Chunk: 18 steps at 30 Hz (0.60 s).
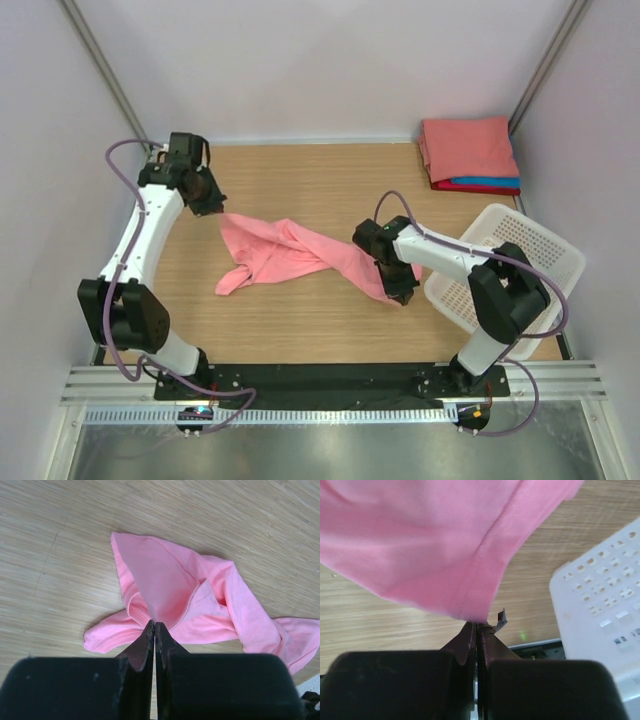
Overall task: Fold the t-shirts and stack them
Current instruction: Flatten the tshirt out
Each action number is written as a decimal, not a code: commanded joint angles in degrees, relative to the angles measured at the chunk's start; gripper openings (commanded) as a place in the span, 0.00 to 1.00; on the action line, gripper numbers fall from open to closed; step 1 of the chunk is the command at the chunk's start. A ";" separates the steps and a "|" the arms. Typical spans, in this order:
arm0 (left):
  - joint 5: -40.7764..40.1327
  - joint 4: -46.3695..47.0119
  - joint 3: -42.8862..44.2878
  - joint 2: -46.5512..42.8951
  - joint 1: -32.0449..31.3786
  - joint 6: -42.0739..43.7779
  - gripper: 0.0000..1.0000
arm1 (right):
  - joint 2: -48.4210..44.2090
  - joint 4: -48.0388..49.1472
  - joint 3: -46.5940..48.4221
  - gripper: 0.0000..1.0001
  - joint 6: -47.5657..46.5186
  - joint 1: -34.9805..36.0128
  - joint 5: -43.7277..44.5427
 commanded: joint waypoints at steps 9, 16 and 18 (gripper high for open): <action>-5.36 0.09 -2.16 -7.45 0.53 1.09 0.00 | -10.05 -5.83 8.55 0.28 -0.89 0.17 -2.33; -5.71 0.62 -2.43 -7.10 1.14 1.09 0.00 | -2.17 5.34 1.95 0.57 -8.71 0.09 -2.86; -5.71 0.71 -2.00 -6.31 1.58 1.44 0.00 | -0.05 6.32 0.89 0.58 -9.85 0.09 -1.90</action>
